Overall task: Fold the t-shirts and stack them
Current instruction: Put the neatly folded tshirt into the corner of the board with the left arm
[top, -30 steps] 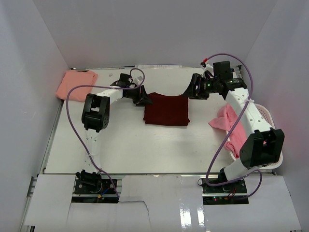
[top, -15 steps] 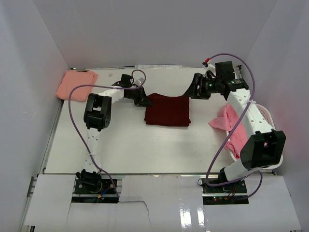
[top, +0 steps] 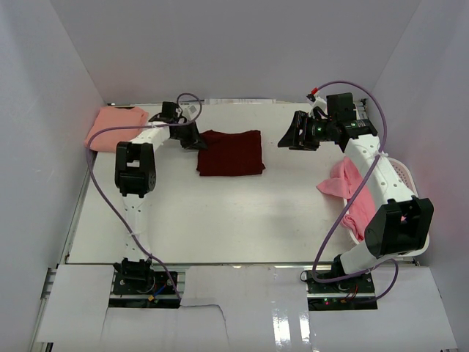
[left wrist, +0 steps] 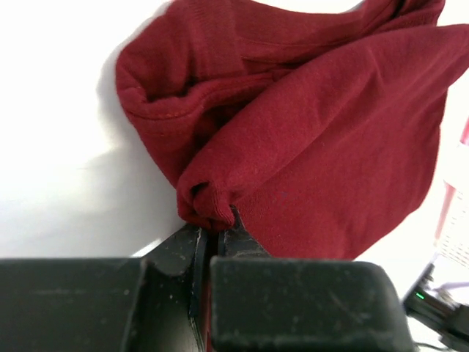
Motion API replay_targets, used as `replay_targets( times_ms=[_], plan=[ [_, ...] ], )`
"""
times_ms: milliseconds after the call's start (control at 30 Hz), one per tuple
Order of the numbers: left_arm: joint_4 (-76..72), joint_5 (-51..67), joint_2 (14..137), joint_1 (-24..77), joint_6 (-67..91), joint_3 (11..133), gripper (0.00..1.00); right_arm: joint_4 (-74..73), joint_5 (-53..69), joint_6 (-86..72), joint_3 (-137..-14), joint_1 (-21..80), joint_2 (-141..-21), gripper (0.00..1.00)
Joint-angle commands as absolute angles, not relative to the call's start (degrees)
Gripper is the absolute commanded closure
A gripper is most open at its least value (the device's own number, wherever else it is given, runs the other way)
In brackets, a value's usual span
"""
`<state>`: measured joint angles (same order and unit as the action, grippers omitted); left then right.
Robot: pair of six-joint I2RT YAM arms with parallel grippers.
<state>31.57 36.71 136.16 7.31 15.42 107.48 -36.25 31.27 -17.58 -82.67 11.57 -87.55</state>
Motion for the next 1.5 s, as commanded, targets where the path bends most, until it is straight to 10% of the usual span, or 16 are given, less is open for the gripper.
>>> replay_targets(
  times_ms=[0, 1467],
  plan=[
    [33.13, 33.22, 130.25, 3.78, 9.24, 111.52, 1.00, -35.24, 32.25, -16.61, -82.71, 11.07, -85.61, 0.39],
    [36.13, 26.72, 128.15, -14.41, -12.04, 132.36, 1.00, -41.31, 33.84, -16.17, -79.01, 12.13, -90.35, 0.38]
  ],
)
